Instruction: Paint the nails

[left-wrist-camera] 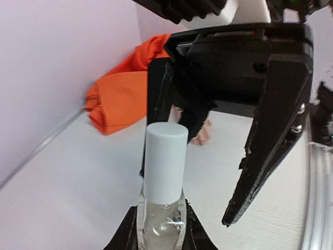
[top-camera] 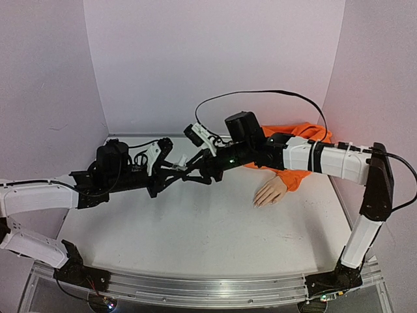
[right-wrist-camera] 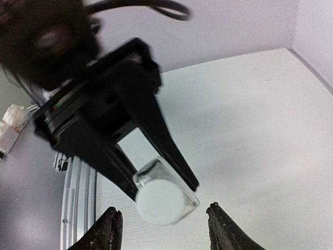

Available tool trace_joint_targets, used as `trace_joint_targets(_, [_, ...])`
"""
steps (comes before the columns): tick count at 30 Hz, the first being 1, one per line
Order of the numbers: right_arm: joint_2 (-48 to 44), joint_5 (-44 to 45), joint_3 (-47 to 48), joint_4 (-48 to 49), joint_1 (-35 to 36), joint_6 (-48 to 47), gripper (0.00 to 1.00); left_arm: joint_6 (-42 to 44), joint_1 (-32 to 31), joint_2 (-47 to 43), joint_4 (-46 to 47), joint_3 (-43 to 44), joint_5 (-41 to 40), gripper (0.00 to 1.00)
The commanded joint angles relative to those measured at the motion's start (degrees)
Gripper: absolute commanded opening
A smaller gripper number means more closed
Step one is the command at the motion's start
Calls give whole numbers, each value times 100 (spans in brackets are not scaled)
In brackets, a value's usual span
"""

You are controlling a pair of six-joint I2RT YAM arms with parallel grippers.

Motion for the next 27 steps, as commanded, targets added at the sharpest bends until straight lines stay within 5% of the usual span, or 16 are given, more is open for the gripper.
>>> trace_joint_targets(1, [-27, 1045, 164, 304, 23, 1145, 57, 804, -358, -44, 533, 47, -3116, 0])
trace_joint_targets(5, [8, 1589, 284, 734, 114, 2179, 56, 591, -423, 198, 534, 127, -3684, 0])
trace_joint_targets(11, [297, 1986, 611, 1071, 266, 2970, 53, 471, -486, 391, 549, 193, -3507, 0])
trace_joint_targets(18, [802, 2145, 1177, 1043, 278, 3399, 39, 484, -509, 326, 553, 126, -3416, 0])
trace_joint_targets(23, [945, 1962, 1306, 1044, 280, 3414, 13, 439, -525, 247, 553, 79, -3379, 0])
trace_joint_targets(27, [1010, 1538, 1326, 1094, 285, 3331, 8, 362, -531, 182, 553, 67, -3275, 0])
